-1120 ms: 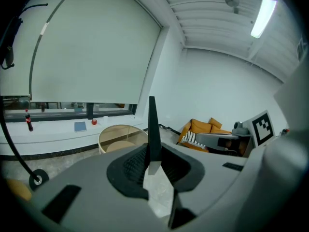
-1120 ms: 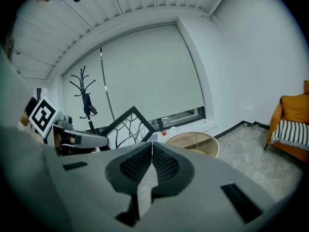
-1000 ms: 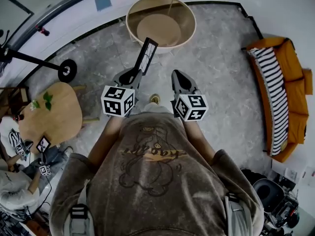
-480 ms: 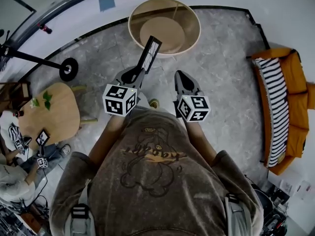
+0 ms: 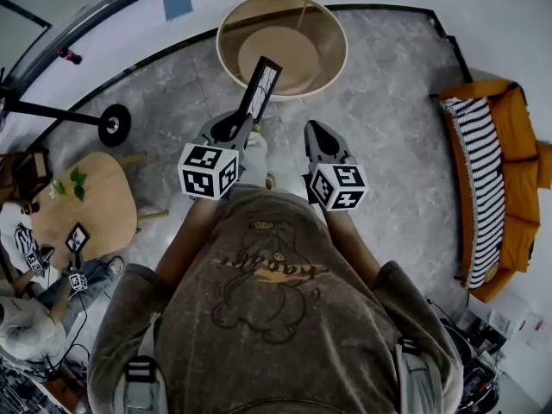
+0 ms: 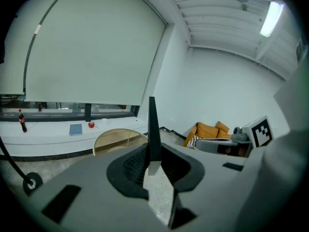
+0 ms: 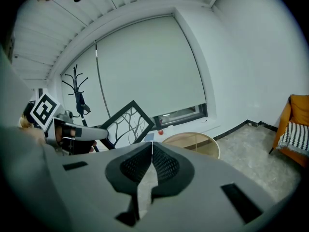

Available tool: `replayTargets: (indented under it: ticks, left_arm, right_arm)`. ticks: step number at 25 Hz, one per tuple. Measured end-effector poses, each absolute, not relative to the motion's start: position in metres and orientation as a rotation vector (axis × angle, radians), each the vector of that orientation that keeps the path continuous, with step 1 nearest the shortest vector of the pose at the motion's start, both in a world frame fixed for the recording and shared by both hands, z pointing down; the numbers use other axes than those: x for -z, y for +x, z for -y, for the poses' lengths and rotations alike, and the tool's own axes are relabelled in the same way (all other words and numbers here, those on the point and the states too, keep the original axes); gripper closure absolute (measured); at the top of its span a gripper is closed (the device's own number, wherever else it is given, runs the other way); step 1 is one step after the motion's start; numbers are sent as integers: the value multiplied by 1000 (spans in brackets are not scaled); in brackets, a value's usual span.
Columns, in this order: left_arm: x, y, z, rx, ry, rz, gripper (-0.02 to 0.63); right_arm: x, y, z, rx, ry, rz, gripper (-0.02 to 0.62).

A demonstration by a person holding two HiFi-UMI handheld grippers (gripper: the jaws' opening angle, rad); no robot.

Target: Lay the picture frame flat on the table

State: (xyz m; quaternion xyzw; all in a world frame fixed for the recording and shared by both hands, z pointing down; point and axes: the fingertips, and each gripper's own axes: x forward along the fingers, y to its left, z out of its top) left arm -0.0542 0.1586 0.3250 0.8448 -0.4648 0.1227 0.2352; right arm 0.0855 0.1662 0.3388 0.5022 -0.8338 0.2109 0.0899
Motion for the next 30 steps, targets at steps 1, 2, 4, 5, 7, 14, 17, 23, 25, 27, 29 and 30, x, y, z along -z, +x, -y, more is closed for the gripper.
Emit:
replayTargets:
  ticks: [1,2,4,5,7,14,17,23,25,27,29,30]
  left_arm:
    - [-326,-52,-154,-335,2318,1271,525]
    - [-327,-50,-149,-334,2318,1265,525]
    - [-329,-48,-139,-334,2323,1254,525]
    - [-330,-48,-133,-334,2323,1250,525]
    - [-334,-48,-123,-337,2319,1246,525]
    - [-339,-52,-85,-340,2306,1239,525]
    - [-342,-53,-68,-342,2300,1234,525]
    - [-352,-51,-31,-351,2290,1217,525]
    - [-354,-50,-18,-355,2286,1212,525]
    - [-355,-50,-4,-359,2282,1207,525]
    - [-356,-49,10,-364,2278,1202,525]
    - [-357,-49,17,-366,2276,1199,525]
  right_arm:
    - [-339,87,-162,-628,1496,2475,575]
    - [-340,89,-158,-629,1499,2471,575]
    - [-341,91,-148,-630,1505,2464,575]
    - [-342,90,-143,-629,1506,2462,575]
    - [-344,90,-133,-630,1507,2460,575]
    - [-348,85,-94,-637,1503,2450,575]
    - [-350,84,-77,-632,1500,2449,575]
    - [-357,88,-41,-644,1511,2432,575]
    - [-358,89,-29,-652,1513,2425,575]
    - [-360,90,-16,-659,1513,2418,575]
    - [-362,91,-2,-667,1513,2409,575]
    - [-363,91,4,-670,1512,2406,575]
